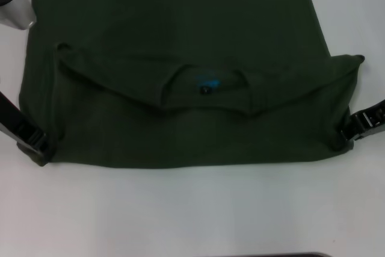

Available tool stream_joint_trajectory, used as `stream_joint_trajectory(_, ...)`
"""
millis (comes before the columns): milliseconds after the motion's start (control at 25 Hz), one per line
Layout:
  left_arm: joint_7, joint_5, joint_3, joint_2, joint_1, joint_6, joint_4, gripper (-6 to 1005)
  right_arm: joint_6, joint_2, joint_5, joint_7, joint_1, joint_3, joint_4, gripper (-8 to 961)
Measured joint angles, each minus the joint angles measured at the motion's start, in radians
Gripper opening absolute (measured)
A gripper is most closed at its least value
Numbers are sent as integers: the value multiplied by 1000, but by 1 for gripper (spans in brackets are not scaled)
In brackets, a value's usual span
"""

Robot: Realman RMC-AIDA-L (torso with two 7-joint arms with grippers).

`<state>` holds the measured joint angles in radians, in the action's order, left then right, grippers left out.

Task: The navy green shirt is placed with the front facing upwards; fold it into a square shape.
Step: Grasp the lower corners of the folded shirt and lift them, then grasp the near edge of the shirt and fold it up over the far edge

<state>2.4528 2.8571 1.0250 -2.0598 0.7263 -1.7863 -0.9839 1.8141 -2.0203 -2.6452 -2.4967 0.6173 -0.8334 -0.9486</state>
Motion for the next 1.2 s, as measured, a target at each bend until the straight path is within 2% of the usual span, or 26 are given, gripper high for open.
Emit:
stream_joint_trajectory(320, 7, 0, 28, 5, -19, -40, -6, 50, 87, -16, -9, -13, -43, -4, -81, 54)
stream_joint_trajectory(640, 9, -1, 60, 1, -43, -88, -19, 49, 114, -36, -59, -12, -52, -9, -78, 55)
stream_joint_trajectory(760, -6, -1, 51, -2, -57, -93, -55, 48, 119, -36, -34, 15, -49, 9, -81, 55)
stream_joint_trajectory(920, -46, -8, -31, -3, -55, -84, -144, 48, 138, -19, 100, 61, -19, 43, -103, 56)
stream_joint_trajectory(1080, -100, -15, -165, -8, -16, -77, -214, 47, 151, 13, 258, 93, 26, 106, -129, 56)
stream_joint_trajectory(1200, -130, -28, -236, -8, 10, -60, -226, 47, 121, 32, 294, 97, 57, 173, -131, 57)
